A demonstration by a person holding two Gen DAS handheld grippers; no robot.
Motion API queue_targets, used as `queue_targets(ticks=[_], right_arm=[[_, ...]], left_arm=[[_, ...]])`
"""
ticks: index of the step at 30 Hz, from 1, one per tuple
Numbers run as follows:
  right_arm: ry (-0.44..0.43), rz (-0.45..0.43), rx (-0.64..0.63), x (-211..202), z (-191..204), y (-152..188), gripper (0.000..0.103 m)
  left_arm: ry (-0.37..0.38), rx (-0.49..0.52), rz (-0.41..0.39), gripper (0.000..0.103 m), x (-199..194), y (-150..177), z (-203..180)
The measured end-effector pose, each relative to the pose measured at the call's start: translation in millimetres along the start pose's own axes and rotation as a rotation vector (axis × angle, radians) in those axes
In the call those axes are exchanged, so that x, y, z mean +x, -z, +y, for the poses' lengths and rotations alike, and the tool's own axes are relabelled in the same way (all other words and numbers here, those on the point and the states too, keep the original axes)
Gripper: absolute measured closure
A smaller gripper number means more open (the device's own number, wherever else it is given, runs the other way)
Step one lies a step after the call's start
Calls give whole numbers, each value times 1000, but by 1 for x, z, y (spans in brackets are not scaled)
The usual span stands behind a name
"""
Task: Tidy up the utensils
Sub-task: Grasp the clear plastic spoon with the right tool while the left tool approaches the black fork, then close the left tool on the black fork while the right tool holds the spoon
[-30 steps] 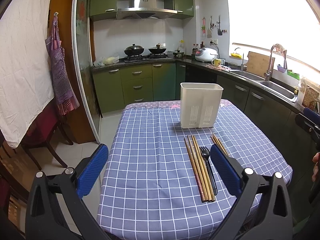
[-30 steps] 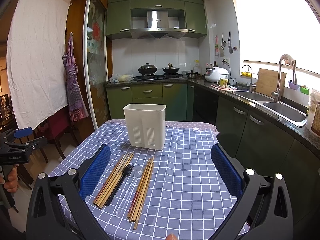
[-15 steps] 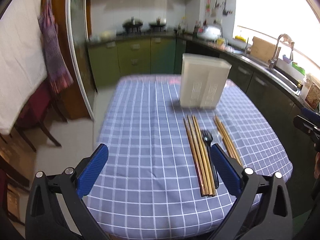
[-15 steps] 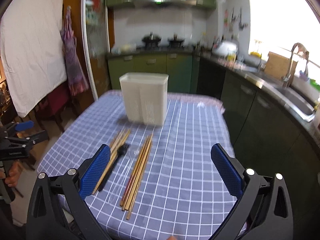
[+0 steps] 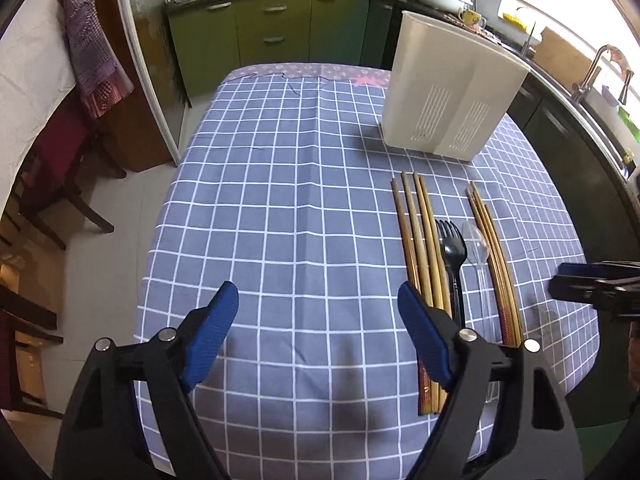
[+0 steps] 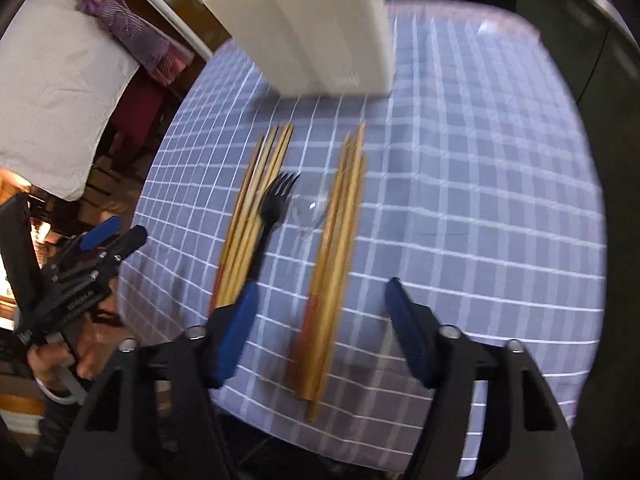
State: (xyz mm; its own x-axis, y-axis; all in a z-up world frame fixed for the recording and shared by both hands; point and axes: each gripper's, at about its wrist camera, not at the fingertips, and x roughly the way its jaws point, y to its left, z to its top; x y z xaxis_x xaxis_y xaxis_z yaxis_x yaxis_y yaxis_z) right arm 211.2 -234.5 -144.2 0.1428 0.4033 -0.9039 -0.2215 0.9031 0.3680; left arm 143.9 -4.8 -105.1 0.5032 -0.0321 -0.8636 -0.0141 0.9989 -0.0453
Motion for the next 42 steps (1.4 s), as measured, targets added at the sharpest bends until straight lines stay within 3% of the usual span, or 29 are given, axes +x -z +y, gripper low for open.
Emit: queue_targets(ticks=[5,10,18,29,32,42], right_arm=[[-7,64,18,23,13,-17,70],[61,101,13,46,22,-35,85],[161,125,8,71,37,-45,85],[232,143,-6,88,50,-48,85],[251,130,-15,90,52,-48,89],[93,29,50,61,32,-41,93]], left_arm=[[0,30,21,35,6,-7,-9],[0,45,35,42,9,-11,-13],[11,65,51,48,11,-15,-17],[55,58,110,52,21,-16,-18],[78,59,136,54,24,-17,-22],[118,128,198,54,30,-23,-60]])
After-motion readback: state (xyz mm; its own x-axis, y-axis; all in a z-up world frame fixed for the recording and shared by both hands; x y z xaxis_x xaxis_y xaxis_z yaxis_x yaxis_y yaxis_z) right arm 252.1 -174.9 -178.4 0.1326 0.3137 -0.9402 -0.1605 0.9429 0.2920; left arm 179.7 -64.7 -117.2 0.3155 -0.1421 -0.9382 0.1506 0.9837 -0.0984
